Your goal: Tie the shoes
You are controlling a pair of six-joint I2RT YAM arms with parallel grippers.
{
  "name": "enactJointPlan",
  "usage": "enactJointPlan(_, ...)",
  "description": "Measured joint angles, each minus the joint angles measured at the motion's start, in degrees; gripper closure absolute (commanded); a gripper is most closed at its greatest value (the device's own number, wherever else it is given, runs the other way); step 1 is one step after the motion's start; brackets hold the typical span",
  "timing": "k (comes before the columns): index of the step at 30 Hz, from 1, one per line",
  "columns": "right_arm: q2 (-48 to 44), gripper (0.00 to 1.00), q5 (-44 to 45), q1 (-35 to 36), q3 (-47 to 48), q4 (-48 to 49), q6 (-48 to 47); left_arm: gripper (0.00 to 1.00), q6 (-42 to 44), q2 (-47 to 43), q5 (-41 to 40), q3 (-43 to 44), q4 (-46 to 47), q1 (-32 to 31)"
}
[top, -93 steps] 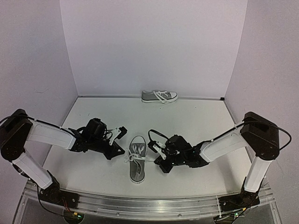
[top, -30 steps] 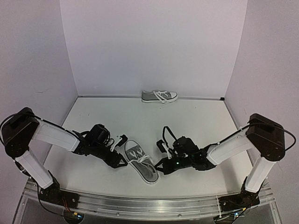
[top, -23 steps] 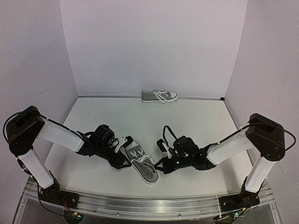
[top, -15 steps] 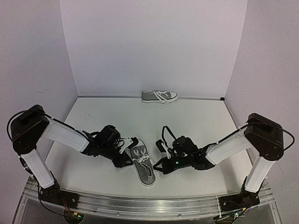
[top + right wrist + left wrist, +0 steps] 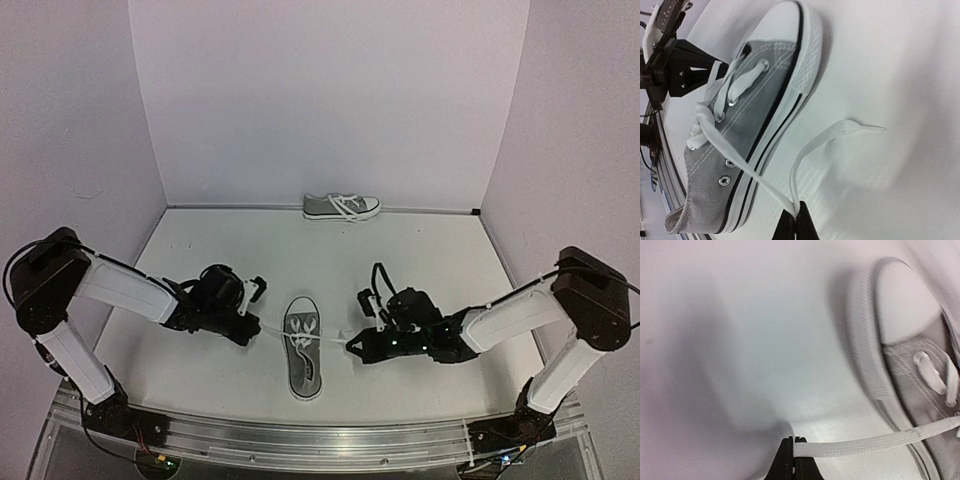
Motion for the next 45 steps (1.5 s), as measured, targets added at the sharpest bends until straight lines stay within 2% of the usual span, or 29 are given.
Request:
enactJointPlan(4, -8.6, 1.0, 5.0, -1.5, -2.1, -2.9, 1.6, 1.0, -5.6, -6.0, -1.9, -2.1, -0.7, 7.6)
enactJointPlan(10, -13.8, 1.0, 9.4, -2.7, -3.0, -4.6, 3.7, 1.0, -11.3, -13.9, -1.8, -2.2, -3.1, 10.8)
enactJointPlan(22, -13.1, 1.0, 10.0, -2.9, -5.2, -5.8, 7.6, 1.0, -15.9, -17.4, 2.2, -8.0, -7.4, 12.5)
enactJointPlan(30, -2.1, 0.99, 8.9, -3.3, -1.4, -6.0, 6.6, 0.98, -16.8, -17.4, 5.7, -9.9, -8.0, 13.1)
enactJointPlan(31, -1.4, 0.95, 8.7, -3.3, -0.8, -6.0, 6.2, 0.95, -16.6, -17.2, 6.0, -9.8, -8.3, 13.2)
enactJointPlan(32, -1.0, 0.87, 8.5, -3.3, -0.3, -6.1, 5.8, 0.88, -16.5, -16.8, 6.2, -9.7, -8.5, 13.4)
enactJointPlan(34, -0.7, 0.58, 8.0, -3.5, 0.5, -6.6, 4.7, 0.72, -16.2, -15.2, 6.5, -9.1, -9.1, 13.6)
enactJointPlan(36, -0.7, 0.37, 7.9, -3.9, 0.8, -7.7, 4.0, 0.55, -15.3, -12.7, 6.7, -7.6, -10.6, 13.9)
enactJointPlan(38, -1.0, 0.26, 7.8, -4.1, 0.9, -9.1, 2.9, 0.38, -14.4, -11.2, 7.2, -6.0, -12.0, 14.2)
enactJointPlan(41, -3.6, 0.11, 7.6, -4.3, 0.9, -11.7, 1.2, 0.05, -13.1, -12.1, 7.2, -4.4, -13.7, 14.3)
enactJointPlan(43, -6.7, 0.02, 7.5, -4.3, 0.9, -13.0, -0.1, 0.01, -11.7, -14.7, 6.5, -3.7, -15.5, 14.3)
enactJointPlan(45, -11.3, 0.02, 7.5, -4.3, 0.9, -14.1, -1.7, 0.01, -10.4, -18.9, 5.6, -2.7, -17.5, 14.3)
